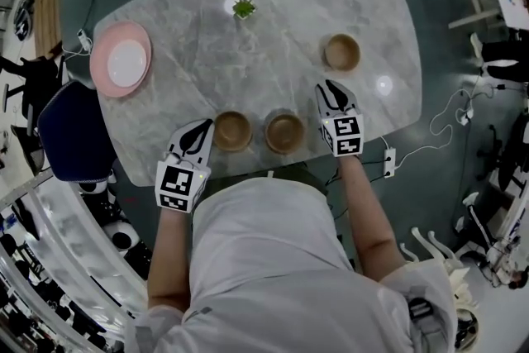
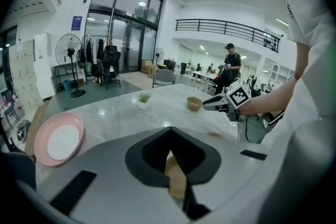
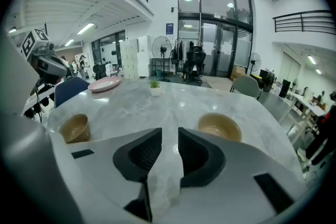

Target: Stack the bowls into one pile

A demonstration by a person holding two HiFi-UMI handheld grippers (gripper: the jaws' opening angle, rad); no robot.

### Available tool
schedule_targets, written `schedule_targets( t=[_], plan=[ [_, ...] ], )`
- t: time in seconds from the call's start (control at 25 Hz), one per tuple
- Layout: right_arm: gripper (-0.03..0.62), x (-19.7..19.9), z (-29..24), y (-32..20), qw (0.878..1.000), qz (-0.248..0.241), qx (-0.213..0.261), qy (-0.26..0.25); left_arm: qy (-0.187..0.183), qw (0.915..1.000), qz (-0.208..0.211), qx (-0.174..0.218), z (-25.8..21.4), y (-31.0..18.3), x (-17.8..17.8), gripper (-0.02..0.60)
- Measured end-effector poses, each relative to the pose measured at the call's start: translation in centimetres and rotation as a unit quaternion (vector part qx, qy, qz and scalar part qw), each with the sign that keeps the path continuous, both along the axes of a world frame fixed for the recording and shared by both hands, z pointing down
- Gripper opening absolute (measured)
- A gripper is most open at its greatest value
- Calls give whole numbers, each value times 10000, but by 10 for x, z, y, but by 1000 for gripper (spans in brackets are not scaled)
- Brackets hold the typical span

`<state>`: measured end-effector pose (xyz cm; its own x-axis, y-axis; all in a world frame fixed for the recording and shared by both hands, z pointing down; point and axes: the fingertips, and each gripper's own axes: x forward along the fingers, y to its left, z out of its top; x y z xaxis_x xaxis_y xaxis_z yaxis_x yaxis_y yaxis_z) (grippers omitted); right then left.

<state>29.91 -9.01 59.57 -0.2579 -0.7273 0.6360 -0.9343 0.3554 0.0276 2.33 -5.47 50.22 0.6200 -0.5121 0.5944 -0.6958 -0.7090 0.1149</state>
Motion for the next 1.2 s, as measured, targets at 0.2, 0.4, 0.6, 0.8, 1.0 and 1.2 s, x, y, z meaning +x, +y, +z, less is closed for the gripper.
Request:
schedule_targets(
  t=[0.2,0.4,0.6,0.8,1.0,1.2],
  plan=[
    [100,22,15,-17,9992,-146,-24,359,-50,9997,-214,-59,6,-1,7,2],
    [98,34,28,-33,9967,-298,-64,753,-118,9987,-469,-168,12,3,6,2],
    [98,45,40,-44,9928,-475,-54,1095,-133,9973,-686,-238,20,7,11,2],
    [97,48,53,-55,9907,-525,-120,1249,-140,9952,-886,-404,28,14,3,2],
    [97,50,65,-58,9874,-608,-255,1438,-171,9933,-1045,-456,31,22,-8,2],
    [89,50,76,-61,9853,-644,-385,1534,-209,9925,-1112,-461,32,22,-15,2]
  ],
)
